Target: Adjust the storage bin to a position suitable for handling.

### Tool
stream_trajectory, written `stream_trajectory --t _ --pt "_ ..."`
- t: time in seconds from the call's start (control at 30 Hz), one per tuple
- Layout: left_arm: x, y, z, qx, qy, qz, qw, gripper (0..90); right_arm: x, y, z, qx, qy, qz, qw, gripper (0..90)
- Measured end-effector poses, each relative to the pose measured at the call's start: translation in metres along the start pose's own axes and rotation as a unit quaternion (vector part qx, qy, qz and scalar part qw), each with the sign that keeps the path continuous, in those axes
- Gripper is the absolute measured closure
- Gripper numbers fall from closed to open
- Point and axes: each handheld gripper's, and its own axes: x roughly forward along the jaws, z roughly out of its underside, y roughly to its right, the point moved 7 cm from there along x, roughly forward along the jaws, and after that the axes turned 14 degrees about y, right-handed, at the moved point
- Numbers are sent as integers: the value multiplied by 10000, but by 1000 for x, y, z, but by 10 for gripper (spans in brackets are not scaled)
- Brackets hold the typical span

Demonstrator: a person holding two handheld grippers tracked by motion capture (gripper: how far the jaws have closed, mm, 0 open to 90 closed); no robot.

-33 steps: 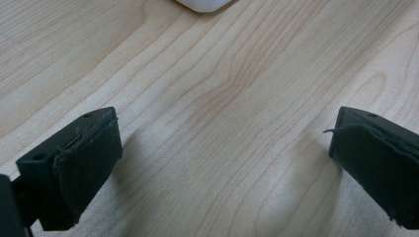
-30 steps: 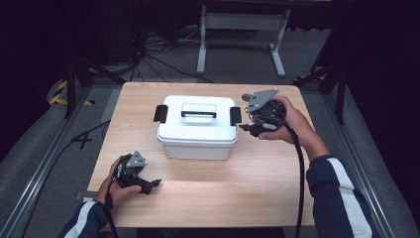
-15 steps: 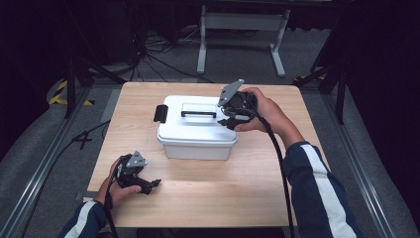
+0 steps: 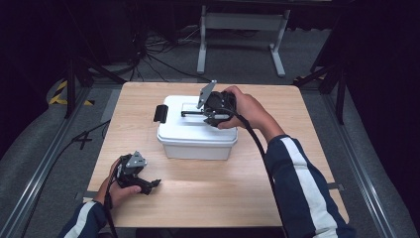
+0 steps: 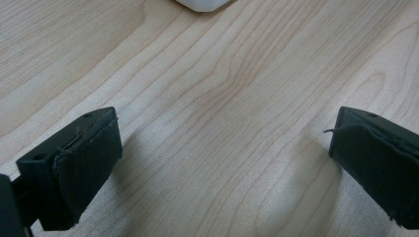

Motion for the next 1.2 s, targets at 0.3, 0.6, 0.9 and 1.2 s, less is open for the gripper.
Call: stream_trajectory --t 0.3,0.6,0.9,1.2 --pt "0 0 0 3 -2 0 10000 3 7 -1 -10 -73 131 51 9999 776" --pt "0 0 0 7 -5 1 10000 3 9 -2 -12 -290 43 139 9995 837" --pt "0 0 0 3 -2 0 10000 2 5 -1 -15 -480 136 124 9987 850" --pt "0 0 0 2 -3 -1 10000 3 -11 3 -22 -547 365 193 9976 851"
